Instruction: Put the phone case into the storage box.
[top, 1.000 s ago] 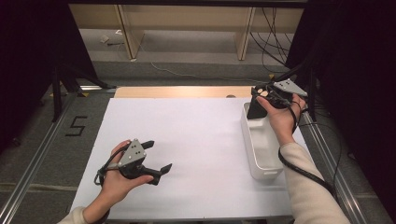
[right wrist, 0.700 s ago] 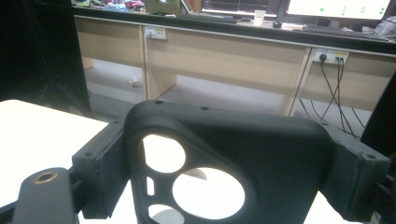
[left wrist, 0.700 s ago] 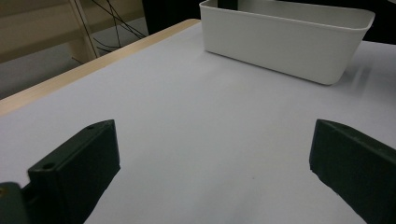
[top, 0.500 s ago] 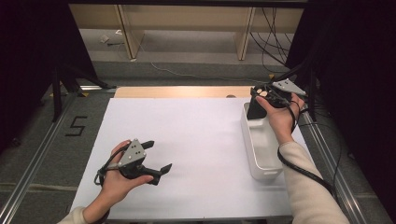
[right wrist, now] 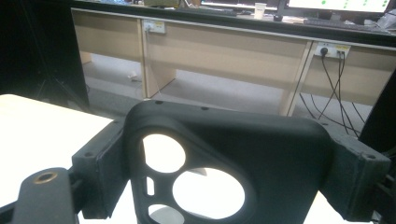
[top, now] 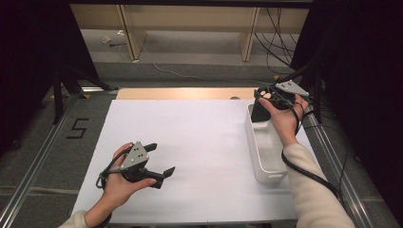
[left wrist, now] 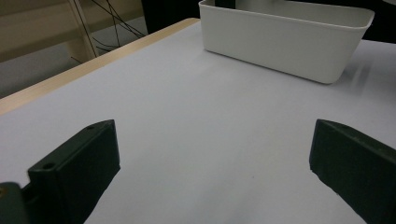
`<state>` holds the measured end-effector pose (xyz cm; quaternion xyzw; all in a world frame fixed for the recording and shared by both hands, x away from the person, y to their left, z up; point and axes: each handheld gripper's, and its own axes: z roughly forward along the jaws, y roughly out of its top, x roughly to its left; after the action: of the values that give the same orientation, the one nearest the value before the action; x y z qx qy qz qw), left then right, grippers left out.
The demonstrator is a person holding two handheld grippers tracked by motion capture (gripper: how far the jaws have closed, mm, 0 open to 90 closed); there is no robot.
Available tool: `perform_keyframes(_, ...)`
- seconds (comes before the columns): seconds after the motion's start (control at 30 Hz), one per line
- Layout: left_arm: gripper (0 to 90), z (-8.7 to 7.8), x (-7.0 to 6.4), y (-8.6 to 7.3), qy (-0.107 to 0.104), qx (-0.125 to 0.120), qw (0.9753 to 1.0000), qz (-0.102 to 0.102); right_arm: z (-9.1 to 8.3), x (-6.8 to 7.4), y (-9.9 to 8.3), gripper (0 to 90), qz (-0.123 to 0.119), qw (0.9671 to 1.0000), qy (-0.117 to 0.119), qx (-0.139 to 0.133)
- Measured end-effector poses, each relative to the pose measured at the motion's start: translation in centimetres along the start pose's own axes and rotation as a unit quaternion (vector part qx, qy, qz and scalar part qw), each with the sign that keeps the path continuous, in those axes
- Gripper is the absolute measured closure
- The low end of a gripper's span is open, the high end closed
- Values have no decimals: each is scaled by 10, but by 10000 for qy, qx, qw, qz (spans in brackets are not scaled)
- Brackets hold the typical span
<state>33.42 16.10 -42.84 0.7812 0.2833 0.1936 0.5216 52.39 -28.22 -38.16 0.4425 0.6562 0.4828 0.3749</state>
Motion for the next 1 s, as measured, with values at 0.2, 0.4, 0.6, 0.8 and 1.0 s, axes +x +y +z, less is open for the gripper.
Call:
perform_keyframes(0.2, 12, 0, 0, 0, 2, 4, 10000, 4, 2, 1, -2, 159, 0, 10000, -22, 71)
perform_keyframes(0.4, 12, 0, 0, 0, 9, 1, 10000, 15, 3, 2, -3, 159, -14, 9999, -23, 116)
perform_keyframes(0.6, 12, 0, 0, 0, 4, 0, 10000, 7, 7, 3, -5, 159, -11, 9998, -52, 183)
perform_keyframes(0.8, 12, 0, 0, 0, -4, 3, 10000, 4, 8, 2, -6, 159, 38, 9997, -80, 245)
perform_keyframes(1.0, 12, 0, 0, 0, -1, 3, 10000, 9, 9, 2, -6, 158, 41, 9996, -75, 280)
